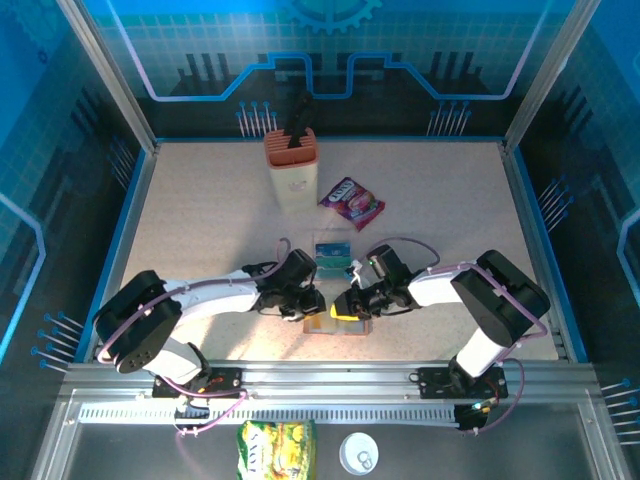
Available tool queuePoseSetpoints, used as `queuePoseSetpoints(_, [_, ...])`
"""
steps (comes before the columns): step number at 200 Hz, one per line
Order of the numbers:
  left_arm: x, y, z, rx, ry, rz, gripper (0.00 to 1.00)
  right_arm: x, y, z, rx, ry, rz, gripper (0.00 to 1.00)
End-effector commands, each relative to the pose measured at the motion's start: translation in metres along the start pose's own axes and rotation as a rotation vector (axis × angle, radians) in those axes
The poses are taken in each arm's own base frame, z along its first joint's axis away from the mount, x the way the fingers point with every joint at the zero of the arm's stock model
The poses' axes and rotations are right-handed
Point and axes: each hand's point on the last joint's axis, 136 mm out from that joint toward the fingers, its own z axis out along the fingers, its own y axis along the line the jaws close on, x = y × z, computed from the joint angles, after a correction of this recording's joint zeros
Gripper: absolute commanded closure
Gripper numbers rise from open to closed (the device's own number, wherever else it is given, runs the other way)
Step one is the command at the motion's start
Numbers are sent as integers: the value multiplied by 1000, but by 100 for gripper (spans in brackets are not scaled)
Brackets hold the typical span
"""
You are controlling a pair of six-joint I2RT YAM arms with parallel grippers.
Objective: Take the credit cards out of the card holder
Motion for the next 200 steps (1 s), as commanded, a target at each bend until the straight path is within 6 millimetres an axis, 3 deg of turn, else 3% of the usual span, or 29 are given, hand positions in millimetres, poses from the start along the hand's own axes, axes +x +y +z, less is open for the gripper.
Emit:
queuePoseSetpoints(1, [2, 2, 5, 18, 4, -29, 74, 7, -14, 1, 9, 19, 55, 72])
queuePoseSetpoints(41, [5, -1, 14, 73, 21, -57, 74, 9, -14, 1, 4, 20, 54, 72])
queuePoseSetpoints(59, [4, -4, 13, 87, 20, -60, 79, 11, -14, 1, 0, 24, 66, 72])
queuePoseSetpoints(99, [2, -13, 4, 114, 6, -43, 87, -2, 13, -6, -65, -22, 10, 72])
queuePoseSetpoints(121, [1, -22, -3, 127, 3, -21, 87, -10, 39, -19, -92, -63, -38, 71])
queuePoseSetpoints(143, [0, -34, -10, 140, 11, 8, 86, -11, 52, -34, -38, -85, -61, 70])
queuePoseSetpoints(200, [4, -76, -14, 164, 47, 106, 78, -11, 50, -88, 249, -179, -111, 68])
